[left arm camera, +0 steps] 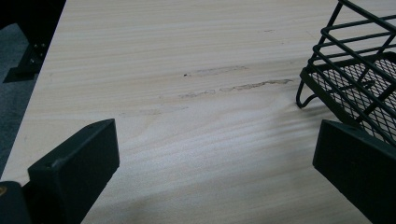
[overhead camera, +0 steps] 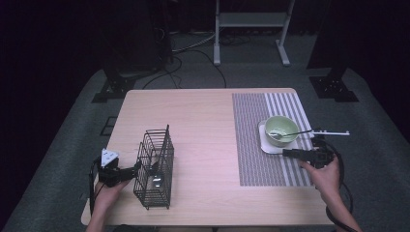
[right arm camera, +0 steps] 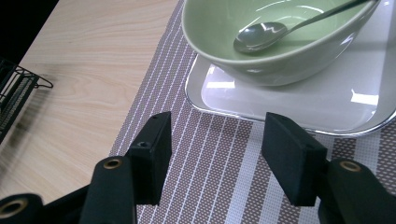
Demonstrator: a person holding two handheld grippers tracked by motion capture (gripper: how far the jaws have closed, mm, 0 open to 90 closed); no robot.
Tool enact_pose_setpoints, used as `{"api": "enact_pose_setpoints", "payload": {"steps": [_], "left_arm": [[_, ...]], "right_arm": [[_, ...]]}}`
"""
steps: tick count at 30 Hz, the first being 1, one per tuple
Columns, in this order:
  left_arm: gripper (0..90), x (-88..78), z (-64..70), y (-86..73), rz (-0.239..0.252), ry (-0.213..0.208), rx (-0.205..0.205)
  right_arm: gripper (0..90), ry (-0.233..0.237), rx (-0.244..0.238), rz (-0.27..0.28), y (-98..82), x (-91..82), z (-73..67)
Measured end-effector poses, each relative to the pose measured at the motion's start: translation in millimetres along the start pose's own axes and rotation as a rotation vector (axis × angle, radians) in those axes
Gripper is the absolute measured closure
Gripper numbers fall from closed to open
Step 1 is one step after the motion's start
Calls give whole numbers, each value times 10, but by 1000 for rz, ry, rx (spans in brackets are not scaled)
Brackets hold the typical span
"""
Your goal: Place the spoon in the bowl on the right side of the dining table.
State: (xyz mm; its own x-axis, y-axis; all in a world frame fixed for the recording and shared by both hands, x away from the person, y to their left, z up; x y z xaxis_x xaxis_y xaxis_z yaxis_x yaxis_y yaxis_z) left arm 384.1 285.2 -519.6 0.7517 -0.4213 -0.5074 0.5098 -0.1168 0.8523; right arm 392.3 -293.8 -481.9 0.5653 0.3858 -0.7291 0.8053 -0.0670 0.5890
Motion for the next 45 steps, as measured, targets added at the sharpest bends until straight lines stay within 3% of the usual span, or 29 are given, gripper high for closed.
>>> {"api": "enact_pose_setpoints", "payload": {"steps": [12,38,45], "left_arm": [[0,-1,2,-2,-4,0,3],[0,0,8,-1,-2,0,2],[0,-1,7,-1,-2,0,2]], "right_arm": [[407,29,-3,-8,-102,16,-62],[404,63,-112,-20,-343,-14,-386],[398,98,-141,-18,-404,-4,-555]]}}
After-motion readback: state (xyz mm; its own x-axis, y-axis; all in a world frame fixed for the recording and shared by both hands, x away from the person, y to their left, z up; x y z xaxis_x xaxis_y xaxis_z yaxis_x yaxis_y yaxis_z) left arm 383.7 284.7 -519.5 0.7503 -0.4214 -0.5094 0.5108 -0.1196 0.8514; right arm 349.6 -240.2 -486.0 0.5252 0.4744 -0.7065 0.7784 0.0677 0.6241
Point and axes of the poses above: each handheld gripper's, and its own axes: x roughly forward along the jaws, y roughly out of its top, z roughly to its right, the point moved 8 cm from there along x, roughly forward along the jaws, and after that the axes turned 11 degrees about -y, right-handed, at the moved point
